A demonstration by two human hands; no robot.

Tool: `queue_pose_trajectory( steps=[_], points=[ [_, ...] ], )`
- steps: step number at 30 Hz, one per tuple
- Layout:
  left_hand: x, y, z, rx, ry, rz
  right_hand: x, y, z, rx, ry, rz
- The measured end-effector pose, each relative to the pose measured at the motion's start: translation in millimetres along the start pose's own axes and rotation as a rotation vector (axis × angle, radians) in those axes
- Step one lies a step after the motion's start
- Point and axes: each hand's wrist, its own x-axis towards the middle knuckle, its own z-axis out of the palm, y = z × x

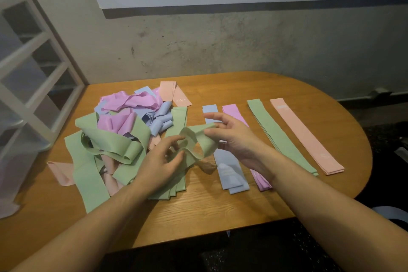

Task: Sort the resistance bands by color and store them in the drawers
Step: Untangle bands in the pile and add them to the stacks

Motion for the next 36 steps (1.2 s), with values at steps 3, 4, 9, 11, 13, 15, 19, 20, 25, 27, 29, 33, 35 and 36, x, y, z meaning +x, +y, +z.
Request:
queue_pose_trajectory(
  steps=[3, 4, 9, 11, 13, 15, 19, 20, 25, 27, 29, 33, 35, 36],
  points=[
    [3, -1, 3, 0.11, 0.1, 0.176, -2, -4, 0, -0.02, -0.006, -0.014],
    [4, 1, 3, 0.116, 0.119, 0.221, -2, -4, 0, -0.03, -0.01, -0.017],
    [8, 24, 7, -0.098, -0.031, 0.258, -4, -5, 1, -0.001, -0.012, -0.057],
    [9, 28, 10, -0.142, -0.065, 0.206, -5, -6, 1, 0.033, -0.002, -0.08],
    [7, 30, 12, -0.175, -0.097, 0.155, -4, -7, -1, 0.058, 0.016, -0.101],
    [6, 33, 13, -0.252, -0.115, 0.13, -4, -7, -2, 0.055, 0.029, -0.108],
    [2, 47, 17, -0.478, -0.097, 0.093, -4, -4, -1, 0.073, 0.034, -0.106],
    [2, 51, 18, -0.518, -0.088, 0.071, -4, -3, 0, 0.073, 0.031, -0.108],
    [3, 64, 25, -0.6, -0.013, -0.069, -4, -2, 2, 0.082, 0.014, -0.117],
    [5, 65, 26, -0.636, -0.013, -0.145, -4, -2, 2, 0.085, 0.018, -0.117],
    [7, 67, 25, -0.661, -0.041, -0.199, -4, -2, 1, 0.104, 0.035, -0.115],
    [8, 70, 26, -0.696, -0.071, -0.279, -4, 1, -1, 0.122, 0.056, -0.1],
    [10, 68, 29, -0.748, -0.068, -0.367, -4, 3, 0, 0.123, 0.056, -0.095],
    [11, 66, 31, -0.79, -0.06, -0.413, -4, 3, 0, 0.127, 0.058, -0.095]
  ],
)
